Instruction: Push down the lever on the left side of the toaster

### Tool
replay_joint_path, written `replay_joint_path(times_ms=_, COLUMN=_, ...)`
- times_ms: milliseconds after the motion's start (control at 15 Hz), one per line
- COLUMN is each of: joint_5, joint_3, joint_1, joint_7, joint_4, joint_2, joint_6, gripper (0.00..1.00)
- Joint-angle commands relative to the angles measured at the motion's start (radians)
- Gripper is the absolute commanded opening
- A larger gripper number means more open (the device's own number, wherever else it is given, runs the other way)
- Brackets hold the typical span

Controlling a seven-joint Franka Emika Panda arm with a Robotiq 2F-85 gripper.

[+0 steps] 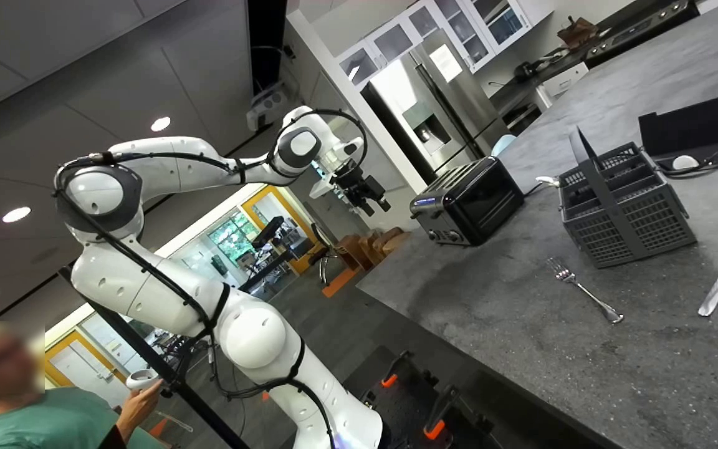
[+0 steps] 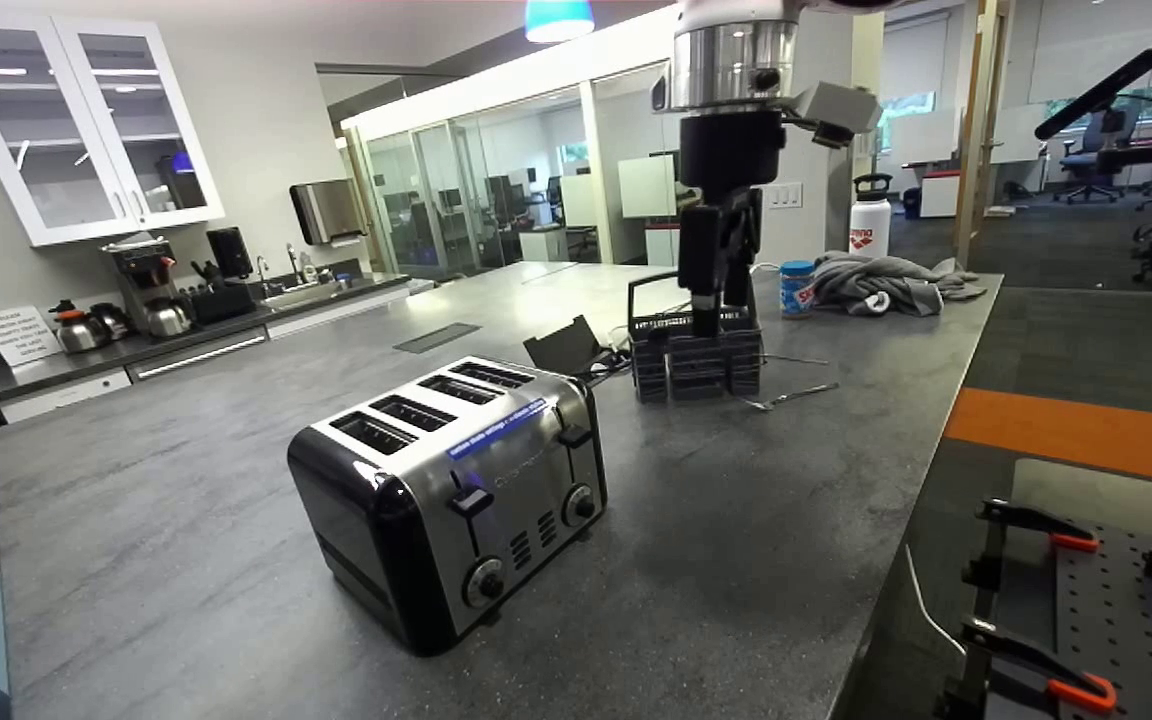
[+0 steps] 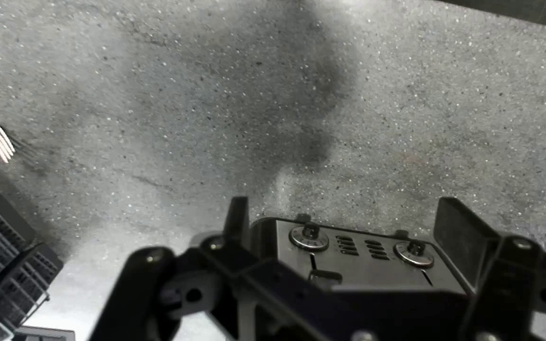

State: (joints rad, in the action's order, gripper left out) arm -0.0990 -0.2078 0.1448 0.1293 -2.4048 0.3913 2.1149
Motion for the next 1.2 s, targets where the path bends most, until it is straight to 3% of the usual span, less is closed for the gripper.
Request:
replay_joint_path(times_ms=0, joint_5=0.05, joint_3=-0.07, joint_1=0.019, joint_7=0.093, joint_4=0.094, joint_2=-0.13, joint_6=0.083, gripper=1.0)
replay_joint_path(times_ms=467, joint_5=0.11, joint_3=-0.098, joint_1=0.079, joint_7=0.052, joint_4=0.226, joint_2=-0.369, joint_6=0.31, gripper=1.0)
replay_joint_path(times_ms=533, joint_5=0.128, joint_3=-0.099, joint_1=0.087, joint_7=0.052, joint_4=0.244, joint_2=-0.399, joint_6=0.333, gripper=0.75)
replay_joint_path(times_ms=667, joint_5=0.173, joint_3=-0.097, joint_1=0.105, joint_7=0.064, joint_4=0.279, joint_2=-0.451, joint_6=0.361, gripper=0.68)
replay_joint_path(times_ms=1133, joint_5=0.257, joint_3=-0.074, joint_1=0.158, joint_7=0.088, joint_4=0.37, joint_2=-0.564, joint_6=0.429, gripper=0.12)
